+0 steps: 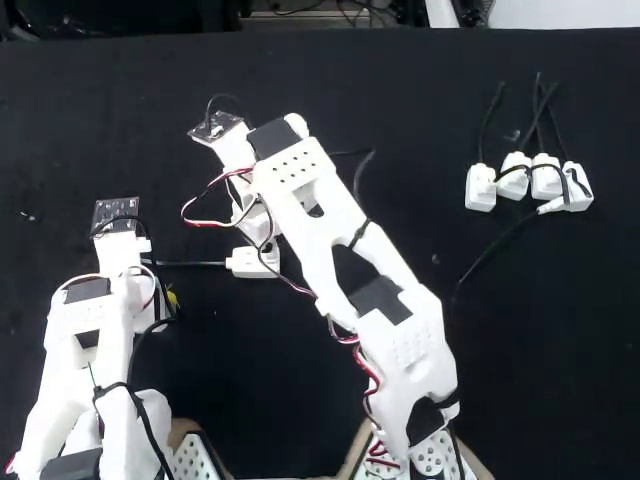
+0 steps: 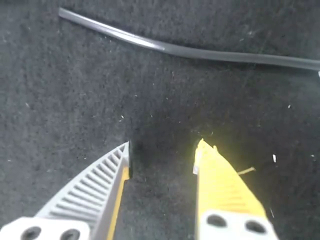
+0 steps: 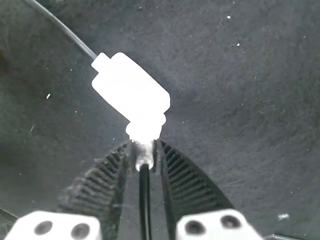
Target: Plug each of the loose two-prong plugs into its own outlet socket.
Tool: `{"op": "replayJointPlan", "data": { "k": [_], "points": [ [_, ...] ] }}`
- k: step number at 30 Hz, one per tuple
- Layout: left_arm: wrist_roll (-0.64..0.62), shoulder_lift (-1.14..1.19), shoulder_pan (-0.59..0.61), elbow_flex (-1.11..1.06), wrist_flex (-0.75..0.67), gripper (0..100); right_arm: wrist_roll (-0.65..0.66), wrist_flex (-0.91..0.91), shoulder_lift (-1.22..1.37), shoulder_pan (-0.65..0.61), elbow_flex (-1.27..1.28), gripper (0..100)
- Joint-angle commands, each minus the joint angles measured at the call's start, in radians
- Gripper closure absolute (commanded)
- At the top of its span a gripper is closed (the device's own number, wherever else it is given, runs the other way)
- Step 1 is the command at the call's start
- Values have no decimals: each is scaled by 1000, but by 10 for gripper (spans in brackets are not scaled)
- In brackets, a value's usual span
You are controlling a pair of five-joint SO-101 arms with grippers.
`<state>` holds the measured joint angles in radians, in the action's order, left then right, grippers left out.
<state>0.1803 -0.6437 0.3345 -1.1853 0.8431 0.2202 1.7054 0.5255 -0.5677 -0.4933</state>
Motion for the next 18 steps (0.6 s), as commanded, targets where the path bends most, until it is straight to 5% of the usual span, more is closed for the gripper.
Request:
{"op": "replayJointPlan", "data": {
  "k": [1,18],
  "points": [
    [9,-21,13,8,-15,787,-5,9,-7,14,-33,988],
    [9,-21,13,8,-15,787,26,-110,-8,-29,76,988]
  ]
}}
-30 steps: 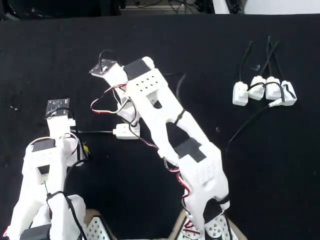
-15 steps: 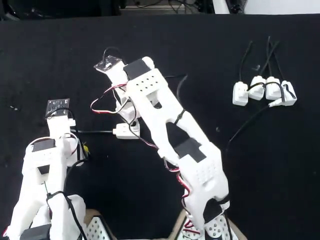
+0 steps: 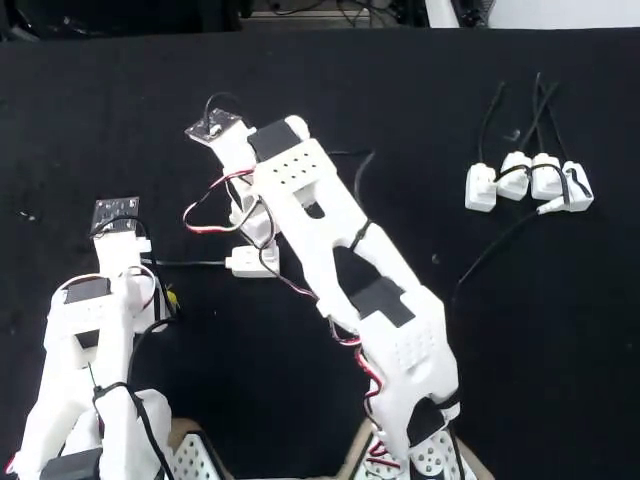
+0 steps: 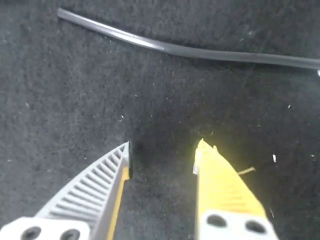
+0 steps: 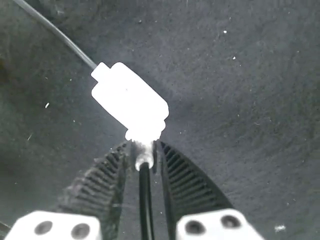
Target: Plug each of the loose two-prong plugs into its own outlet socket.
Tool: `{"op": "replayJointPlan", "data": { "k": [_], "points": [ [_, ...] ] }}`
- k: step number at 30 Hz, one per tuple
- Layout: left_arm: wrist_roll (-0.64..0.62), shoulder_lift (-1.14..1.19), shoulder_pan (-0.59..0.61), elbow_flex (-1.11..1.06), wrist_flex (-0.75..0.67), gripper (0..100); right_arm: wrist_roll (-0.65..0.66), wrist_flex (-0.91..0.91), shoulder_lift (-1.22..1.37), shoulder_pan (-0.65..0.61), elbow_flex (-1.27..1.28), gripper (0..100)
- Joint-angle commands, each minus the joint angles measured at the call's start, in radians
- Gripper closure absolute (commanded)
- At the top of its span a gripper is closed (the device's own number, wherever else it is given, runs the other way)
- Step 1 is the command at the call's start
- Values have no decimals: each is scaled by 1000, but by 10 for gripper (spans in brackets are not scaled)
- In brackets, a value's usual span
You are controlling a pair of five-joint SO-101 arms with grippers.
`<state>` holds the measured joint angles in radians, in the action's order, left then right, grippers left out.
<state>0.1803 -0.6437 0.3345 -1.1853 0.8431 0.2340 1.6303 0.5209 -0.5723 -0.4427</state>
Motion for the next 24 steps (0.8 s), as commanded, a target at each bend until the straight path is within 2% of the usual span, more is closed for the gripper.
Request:
{"op": "replayJointPlan", "data": {
  "k": [1,14,24],
  "points": [
    [9,-21,13,8,-15,787,12,-37,-5,-26,30,988],
    [9,-21,13,7,-15,787,31,-87,-8,-41,104,988],
    [11,-21,13,8,-15,787,11,-347,-150,-38,437,987]
  ]
}}
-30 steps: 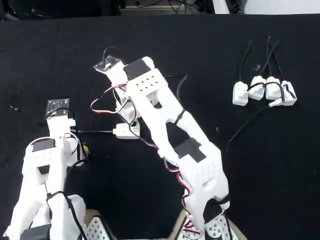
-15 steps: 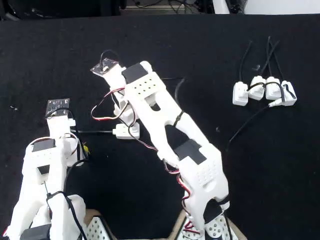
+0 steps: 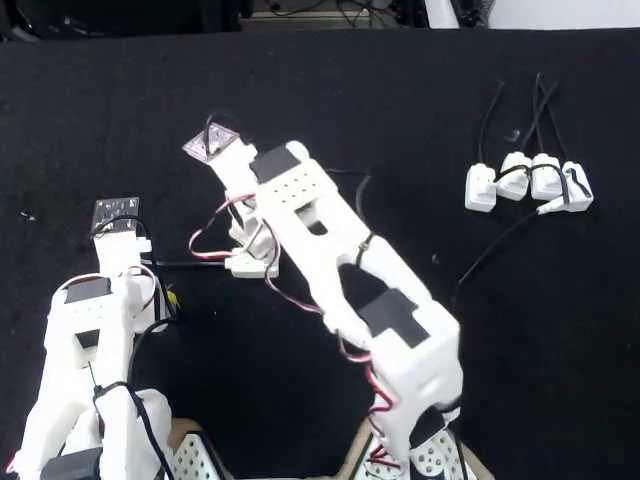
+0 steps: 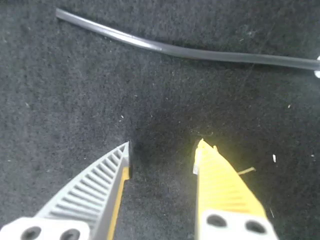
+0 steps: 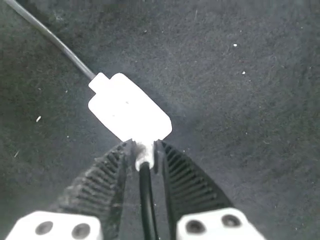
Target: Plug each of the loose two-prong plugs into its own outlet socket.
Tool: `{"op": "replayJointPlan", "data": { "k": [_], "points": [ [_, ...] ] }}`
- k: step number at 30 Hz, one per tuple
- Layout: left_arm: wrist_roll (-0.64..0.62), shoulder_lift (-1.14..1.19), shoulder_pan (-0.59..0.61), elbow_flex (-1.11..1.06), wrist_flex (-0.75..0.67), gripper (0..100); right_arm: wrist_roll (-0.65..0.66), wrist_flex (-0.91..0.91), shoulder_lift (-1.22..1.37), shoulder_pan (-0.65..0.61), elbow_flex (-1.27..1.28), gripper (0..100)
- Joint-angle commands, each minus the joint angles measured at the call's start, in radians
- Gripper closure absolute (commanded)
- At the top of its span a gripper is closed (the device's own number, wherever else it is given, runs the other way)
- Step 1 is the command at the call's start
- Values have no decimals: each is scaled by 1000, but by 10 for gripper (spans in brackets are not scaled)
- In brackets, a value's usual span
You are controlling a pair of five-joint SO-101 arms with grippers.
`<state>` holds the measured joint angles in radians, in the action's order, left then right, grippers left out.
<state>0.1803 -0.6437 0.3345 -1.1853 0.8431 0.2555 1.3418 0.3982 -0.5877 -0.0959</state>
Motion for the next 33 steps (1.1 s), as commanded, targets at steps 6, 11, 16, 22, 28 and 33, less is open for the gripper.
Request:
{"op": "replayJointPlan", "data": {
  "k": [6,11,16,22,28,33],
  "points": [
    [11,-21,13,10,-15,787,-11,-66,-94,-26,159,987],
    [11,-21,13,8,-15,787,-5,-64,-104,-34,128,972],
    [11,-21,13,7,-15,787,25,-49,-104,-58,62,786],
    [11,-21,13,7,-15,787,232,-35,-104,-127,-2,747],
    [12,-21,13,7,-9,787,459,-37,-94,-107,13,744],
    [14,-21,13,7,-9,787,611,-63,-94,-78,71,744]
  ]
}}
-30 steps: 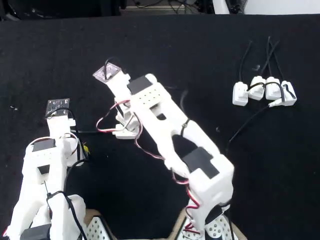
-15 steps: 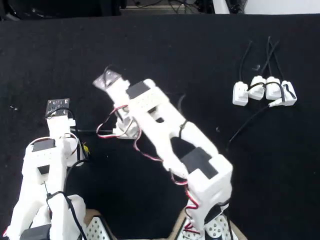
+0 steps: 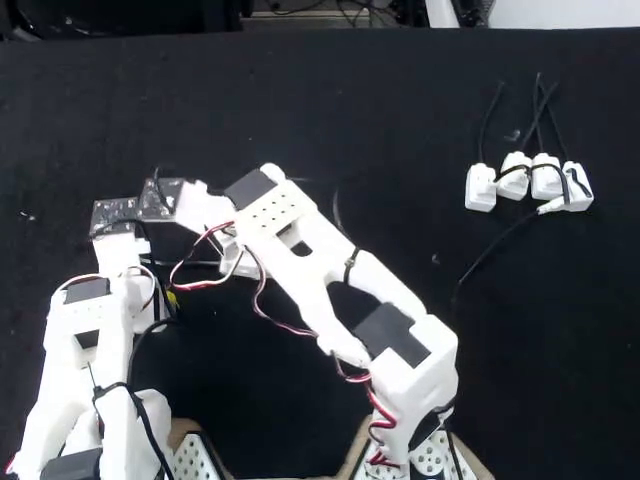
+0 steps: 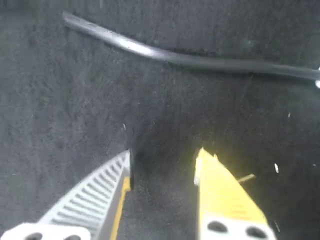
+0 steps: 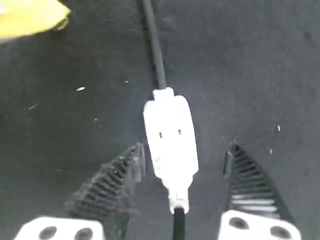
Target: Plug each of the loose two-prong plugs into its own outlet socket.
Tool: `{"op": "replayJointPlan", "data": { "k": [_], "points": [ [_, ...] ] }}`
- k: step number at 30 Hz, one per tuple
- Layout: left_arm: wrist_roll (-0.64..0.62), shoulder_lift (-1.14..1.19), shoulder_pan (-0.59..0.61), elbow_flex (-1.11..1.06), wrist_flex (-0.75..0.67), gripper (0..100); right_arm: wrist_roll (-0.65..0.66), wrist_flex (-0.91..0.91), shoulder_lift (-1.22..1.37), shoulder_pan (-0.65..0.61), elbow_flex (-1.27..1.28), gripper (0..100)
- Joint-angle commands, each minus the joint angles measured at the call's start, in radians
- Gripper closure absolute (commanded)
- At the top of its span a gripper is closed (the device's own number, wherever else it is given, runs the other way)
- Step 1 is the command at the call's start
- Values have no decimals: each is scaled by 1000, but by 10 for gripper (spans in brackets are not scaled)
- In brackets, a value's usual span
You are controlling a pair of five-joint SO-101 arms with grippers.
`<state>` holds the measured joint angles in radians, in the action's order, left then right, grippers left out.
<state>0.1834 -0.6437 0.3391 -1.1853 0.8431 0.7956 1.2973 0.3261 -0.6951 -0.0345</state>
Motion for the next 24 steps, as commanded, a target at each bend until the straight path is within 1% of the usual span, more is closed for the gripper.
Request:
{"op": "replayJointPlan", "data": {
  "k": [1,9,13,17,19,21,22,24],
  "points": [
    [11,-21,8,7,-9,787,86,-37,-22,32,24,744],
    [11,-21,8,7,-9,787,152,-175,-22,32,159,744],
    [11,-21,8,7,-9,787,186,-184,12,32,191,747],
    [12,-21,8,7,-9,787,183,-176,102,38,131,750],
    [12,-21,8,7,-9,787,180,-170,130,51,93,799],
    [12,-21,10,5,-9,787,158,-155,128,61,58,924],
    [12,-21,10,5,-9,787,121,-152,120,72,38,995],
    [12,-21,10,5,-9,787,35,-147,94,100,18,968]
  ]
}}
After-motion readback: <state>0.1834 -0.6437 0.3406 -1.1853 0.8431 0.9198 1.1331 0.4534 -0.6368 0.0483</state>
